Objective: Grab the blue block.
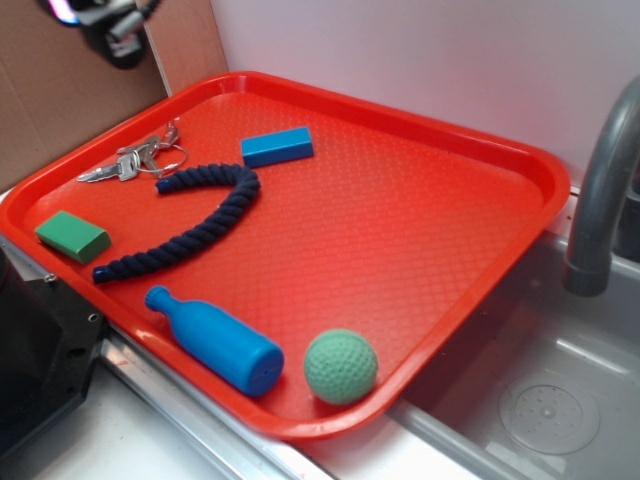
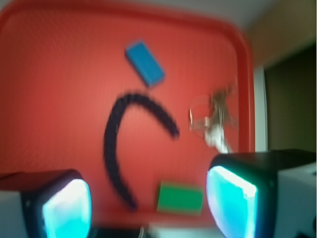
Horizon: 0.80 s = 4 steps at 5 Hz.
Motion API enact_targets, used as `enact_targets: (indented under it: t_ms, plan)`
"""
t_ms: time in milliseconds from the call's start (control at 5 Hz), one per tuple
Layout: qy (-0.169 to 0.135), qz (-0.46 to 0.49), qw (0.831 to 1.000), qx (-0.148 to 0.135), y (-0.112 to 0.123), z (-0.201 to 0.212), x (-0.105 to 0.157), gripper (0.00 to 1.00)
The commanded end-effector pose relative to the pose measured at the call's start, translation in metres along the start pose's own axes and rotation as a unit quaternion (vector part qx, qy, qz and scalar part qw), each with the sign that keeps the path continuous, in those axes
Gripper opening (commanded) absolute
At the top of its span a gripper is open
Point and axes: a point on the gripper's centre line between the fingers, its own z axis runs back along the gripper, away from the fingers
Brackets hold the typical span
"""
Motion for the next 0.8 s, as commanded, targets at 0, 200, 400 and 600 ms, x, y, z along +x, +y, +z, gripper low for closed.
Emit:
enact_targets:
  t_ms: [0, 200, 400, 600]
  plan:
    - [-0.008, -0.036, 0.999, 0.002, 0.021, -0.081, 0.061, 1.0]
    - [-0.033, -0.068, 0.997, -0.023, 0.02, -0.118, 0.086, 1.0]
    - [-0.05, -0.1, 0.993, -0.046, 0.004, -0.168, 0.098, 1.0]
    - [-0.041, -0.11, 0.992, -0.053, -0.004, -0.189, 0.091, 1.0]
